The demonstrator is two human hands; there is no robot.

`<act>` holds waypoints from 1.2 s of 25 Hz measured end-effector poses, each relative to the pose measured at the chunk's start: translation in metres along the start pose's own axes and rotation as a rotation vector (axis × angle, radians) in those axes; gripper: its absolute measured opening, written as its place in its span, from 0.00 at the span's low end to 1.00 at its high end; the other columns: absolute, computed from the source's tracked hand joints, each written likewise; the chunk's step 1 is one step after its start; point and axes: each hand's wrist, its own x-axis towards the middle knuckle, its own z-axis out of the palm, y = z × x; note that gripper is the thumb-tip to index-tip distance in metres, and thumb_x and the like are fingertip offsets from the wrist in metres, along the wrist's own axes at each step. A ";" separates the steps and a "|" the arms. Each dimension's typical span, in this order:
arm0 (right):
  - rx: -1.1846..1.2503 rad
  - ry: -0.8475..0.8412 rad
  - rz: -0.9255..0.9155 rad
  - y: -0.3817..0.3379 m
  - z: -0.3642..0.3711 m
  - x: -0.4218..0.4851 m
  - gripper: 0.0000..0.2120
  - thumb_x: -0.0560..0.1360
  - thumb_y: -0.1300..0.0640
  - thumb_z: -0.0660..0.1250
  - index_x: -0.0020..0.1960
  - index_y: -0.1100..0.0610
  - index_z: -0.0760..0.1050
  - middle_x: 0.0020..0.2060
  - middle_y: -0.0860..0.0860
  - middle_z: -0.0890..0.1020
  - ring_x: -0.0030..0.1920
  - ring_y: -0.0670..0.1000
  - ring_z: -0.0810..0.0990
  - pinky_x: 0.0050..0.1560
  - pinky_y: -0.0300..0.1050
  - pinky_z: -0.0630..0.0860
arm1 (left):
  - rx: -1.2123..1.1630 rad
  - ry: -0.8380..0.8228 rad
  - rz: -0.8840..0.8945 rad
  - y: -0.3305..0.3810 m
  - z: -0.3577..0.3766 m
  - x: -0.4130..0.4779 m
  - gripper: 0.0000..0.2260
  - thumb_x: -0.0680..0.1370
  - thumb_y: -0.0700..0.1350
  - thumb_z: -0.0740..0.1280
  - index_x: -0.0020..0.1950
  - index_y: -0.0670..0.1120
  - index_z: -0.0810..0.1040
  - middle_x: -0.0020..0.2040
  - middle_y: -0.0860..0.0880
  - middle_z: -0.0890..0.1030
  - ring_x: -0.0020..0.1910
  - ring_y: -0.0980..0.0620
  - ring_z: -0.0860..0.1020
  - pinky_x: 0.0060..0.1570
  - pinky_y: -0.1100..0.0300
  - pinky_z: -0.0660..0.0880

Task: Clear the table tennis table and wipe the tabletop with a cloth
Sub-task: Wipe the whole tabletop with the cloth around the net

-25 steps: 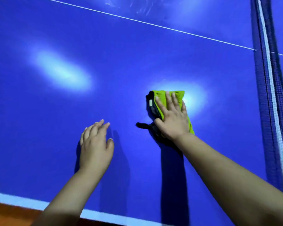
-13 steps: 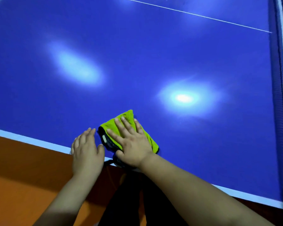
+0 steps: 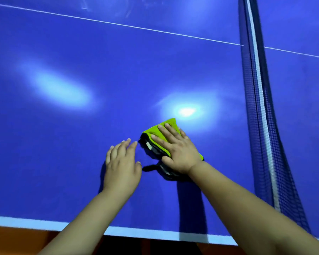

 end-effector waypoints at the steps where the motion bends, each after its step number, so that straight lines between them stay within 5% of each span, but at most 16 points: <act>1: 0.000 -0.001 0.037 0.031 -0.007 0.005 0.36 0.66 0.45 0.53 0.75 0.42 0.61 0.77 0.50 0.57 0.77 0.53 0.52 0.73 0.56 0.50 | 0.007 0.000 0.029 0.021 0.006 0.016 0.25 0.67 0.39 0.72 0.64 0.40 0.74 0.66 0.41 0.74 0.65 0.40 0.71 0.69 0.45 0.59; 8: 0.000 0.001 0.254 0.224 -0.058 0.057 0.38 0.65 0.42 0.48 0.76 0.40 0.56 0.78 0.48 0.52 0.78 0.50 0.46 0.75 0.54 0.47 | 0.006 0.038 0.150 0.136 0.046 0.120 0.24 0.68 0.44 0.64 0.63 0.41 0.75 0.64 0.42 0.74 0.64 0.42 0.72 0.69 0.48 0.58; 16: 0.028 0.059 0.545 0.360 -0.091 0.139 0.32 0.76 0.44 0.58 0.78 0.42 0.52 0.79 0.49 0.49 0.78 0.51 0.45 0.76 0.52 0.44 | 0.046 0.075 0.252 0.188 0.082 0.176 0.23 0.67 0.44 0.63 0.62 0.43 0.75 0.62 0.44 0.76 0.63 0.47 0.68 0.68 0.53 0.53; 21: 0.181 0.118 0.720 0.364 -0.091 0.149 0.34 0.76 0.47 0.58 0.79 0.47 0.49 0.79 0.51 0.46 0.78 0.52 0.41 0.75 0.49 0.43 | 0.038 0.082 0.255 0.194 0.089 0.171 0.23 0.67 0.44 0.63 0.62 0.43 0.75 0.62 0.44 0.76 0.63 0.48 0.67 0.68 0.54 0.54; 30: 0.228 0.133 0.774 0.271 -0.070 0.043 0.34 0.76 0.47 0.59 0.79 0.45 0.48 0.78 0.50 0.44 0.77 0.50 0.40 0.75 0.50 0.48 | 0.024 0.061 0.279 0.189 0.074 0.129 0.23 0.68 0.45 0.63 0.62 0.43 0.75 0.63 0.44 0.75 0.64 0.46 0.70 0.71 0.54 0.53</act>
